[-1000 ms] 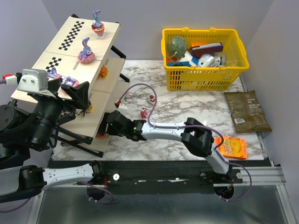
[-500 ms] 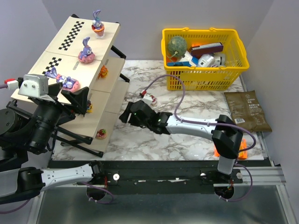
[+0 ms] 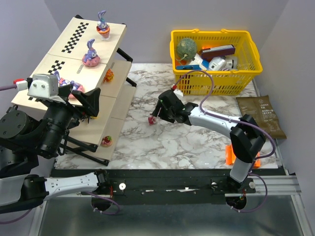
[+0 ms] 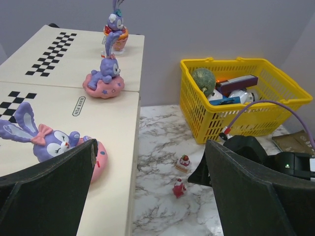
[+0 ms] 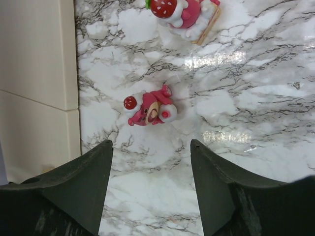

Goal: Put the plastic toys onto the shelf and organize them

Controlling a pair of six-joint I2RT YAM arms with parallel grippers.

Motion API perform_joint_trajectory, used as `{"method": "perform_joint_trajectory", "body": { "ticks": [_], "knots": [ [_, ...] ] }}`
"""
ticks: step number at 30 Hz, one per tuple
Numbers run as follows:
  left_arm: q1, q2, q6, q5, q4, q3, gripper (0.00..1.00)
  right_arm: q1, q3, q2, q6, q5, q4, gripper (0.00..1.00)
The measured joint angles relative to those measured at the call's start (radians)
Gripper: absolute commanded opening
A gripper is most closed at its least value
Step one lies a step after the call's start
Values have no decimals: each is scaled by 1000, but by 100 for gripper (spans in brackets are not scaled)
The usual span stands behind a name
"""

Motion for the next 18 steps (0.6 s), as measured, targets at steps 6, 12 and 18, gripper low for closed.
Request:
{"method": "perform_joint_trajectory", "body": {
  "ticks": [6,12,18],
  "knots": [
    [0,5,-32,-9,-1,0,99,-4,87,53,-3,-53,-27,72],
    [0,9,-48,-14,-20,35,99,-6,139,129,6,-82,-52,71],
    [0,21,-47,-10,-23,103,99,-6,173,187,31,-93,-74,68]
  ]
}}
